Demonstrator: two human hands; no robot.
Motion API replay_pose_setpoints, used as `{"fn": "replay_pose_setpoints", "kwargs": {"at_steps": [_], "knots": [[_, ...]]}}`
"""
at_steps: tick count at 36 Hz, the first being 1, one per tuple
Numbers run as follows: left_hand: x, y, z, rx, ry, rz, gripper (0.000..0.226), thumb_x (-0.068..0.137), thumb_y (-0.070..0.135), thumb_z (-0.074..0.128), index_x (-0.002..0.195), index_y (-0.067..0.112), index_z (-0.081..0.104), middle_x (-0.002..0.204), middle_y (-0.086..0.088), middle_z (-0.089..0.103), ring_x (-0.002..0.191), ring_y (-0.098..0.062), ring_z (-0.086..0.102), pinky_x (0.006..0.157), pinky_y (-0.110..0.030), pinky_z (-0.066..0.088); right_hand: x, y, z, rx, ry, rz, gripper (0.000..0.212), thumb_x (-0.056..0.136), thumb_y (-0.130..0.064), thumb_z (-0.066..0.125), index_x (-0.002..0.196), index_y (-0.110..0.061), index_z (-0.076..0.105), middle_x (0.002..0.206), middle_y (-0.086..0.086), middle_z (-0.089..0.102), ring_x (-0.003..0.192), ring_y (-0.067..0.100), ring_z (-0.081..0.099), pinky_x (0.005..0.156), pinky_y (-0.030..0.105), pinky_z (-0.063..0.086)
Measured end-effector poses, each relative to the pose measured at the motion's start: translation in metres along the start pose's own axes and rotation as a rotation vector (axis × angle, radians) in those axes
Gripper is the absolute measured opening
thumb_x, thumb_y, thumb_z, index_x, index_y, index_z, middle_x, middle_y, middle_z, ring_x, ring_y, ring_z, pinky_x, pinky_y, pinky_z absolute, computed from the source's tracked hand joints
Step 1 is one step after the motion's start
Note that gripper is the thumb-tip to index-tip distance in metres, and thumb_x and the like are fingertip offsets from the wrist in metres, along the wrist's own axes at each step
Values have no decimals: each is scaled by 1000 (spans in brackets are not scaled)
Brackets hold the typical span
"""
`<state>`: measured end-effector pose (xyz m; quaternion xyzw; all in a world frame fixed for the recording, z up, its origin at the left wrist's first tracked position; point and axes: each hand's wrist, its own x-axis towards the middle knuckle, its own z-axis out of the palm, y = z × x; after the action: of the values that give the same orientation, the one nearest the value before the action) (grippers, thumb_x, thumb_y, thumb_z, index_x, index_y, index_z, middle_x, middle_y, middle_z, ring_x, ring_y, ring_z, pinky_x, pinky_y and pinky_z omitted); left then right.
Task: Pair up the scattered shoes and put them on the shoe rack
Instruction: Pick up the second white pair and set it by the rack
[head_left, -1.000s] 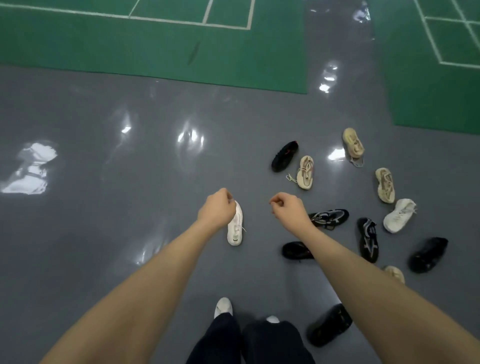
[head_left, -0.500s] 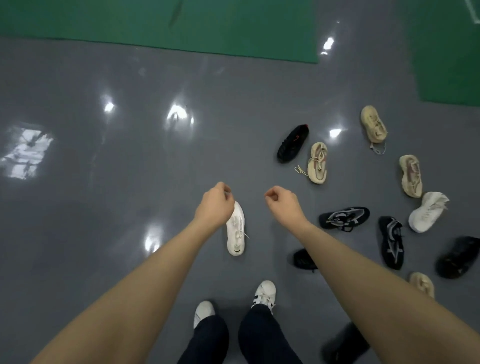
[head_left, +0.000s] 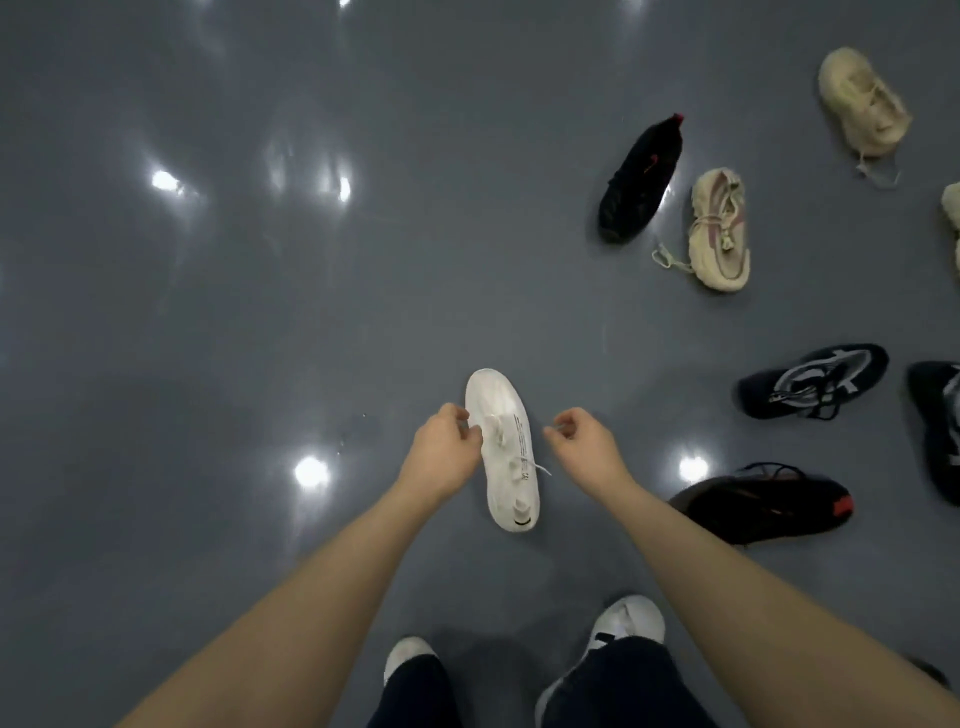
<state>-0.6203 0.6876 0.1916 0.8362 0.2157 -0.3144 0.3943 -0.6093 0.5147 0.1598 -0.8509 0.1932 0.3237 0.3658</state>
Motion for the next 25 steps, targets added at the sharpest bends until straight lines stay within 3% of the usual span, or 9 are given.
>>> {"fn": "replay_pose_setpoints", "kwargs": {"at_steps": [3, 5, 8, 10, 13, 18, 25], "knots": [[38, -27, 32, -9, -25, -17, 39, 97, 26, 45, 132, 8, 44, 100, 2, 52, 87, -13, 50, 74, -24, 38, 38, 32, 33, -42, -22, 50, 40, 92, -27, 56, 123, -2, 49, 119, 13, 58, 110, 26, 54, 89, 31, 42], [61, -42, 54, -6, -41, -21, 43, 97, 27, 46, 135, 8, 41, 114, -3, 55, 93, -14, 50, 77, -24, 38, 60, 51, 53, -64, -31, 87, 43, 92, -31, 57, 122, -2, 47, 119, 13, 56, 109, 27, 54, 89, 35, 43], [91, -65, 86, -14, -50, -32, 50, 95, 26, 49, 139, 8, 34, 134, -10, 45, 117, -23, 49, 90, -29, 41, 89, 76, 81, -117, -10, 108, 45, 92, -36, 55, 120, -4, 44, 120, 12, 53, 108, 28, 53, 87, 38, 46], [106, -77, 103, 7, -55, -39, 54, 92, 25, 51, 140, 7, 31, 138, -12, 40, 122, -28, 46, 98, -38, 43, 106, 88, 98, -164, -6, 114, 43, 92, -39, 53, 118, -5, 44, 119, 11, 52, 110, 30, 53, 82, 37, 43], [120, -90, 122, 35, -73, -45, 53, 89, 24, 53, 135, 7, 33, 134, -12, 43, 119, -30, 47, 98, -45, 44, 121, 96, 120, -196, 41, 104, 35, 93, -35, 52, 112, -6, 47, 117, 11, 55, 107, 31, 55, 78, 36, 42], [126, -95, 133, 78, -92, -47, 52, 90, 23, 52, 135, 6, 32, 135, -12, 44, 120, -30, 47, 98, -45, 43, 124, 98, 126, -215, 135, 41, 19, 94, -22, 51, 103, -5, 50, 108, 11, 60, 99, 32, 58, 73, 34, 41], [89, -44, 119, 44, -51, -9, 57, 90, 23, 50, 139, 12, 23, 131, -11, 43, 106, -29, 56, 87, -43, 50, 87, 82, 73, -68, 183, -46, 9, 90, -16, 52, 86, -9, 48, 86, 7, 60, 80, 28, 58, 65, 35, 42]]}}
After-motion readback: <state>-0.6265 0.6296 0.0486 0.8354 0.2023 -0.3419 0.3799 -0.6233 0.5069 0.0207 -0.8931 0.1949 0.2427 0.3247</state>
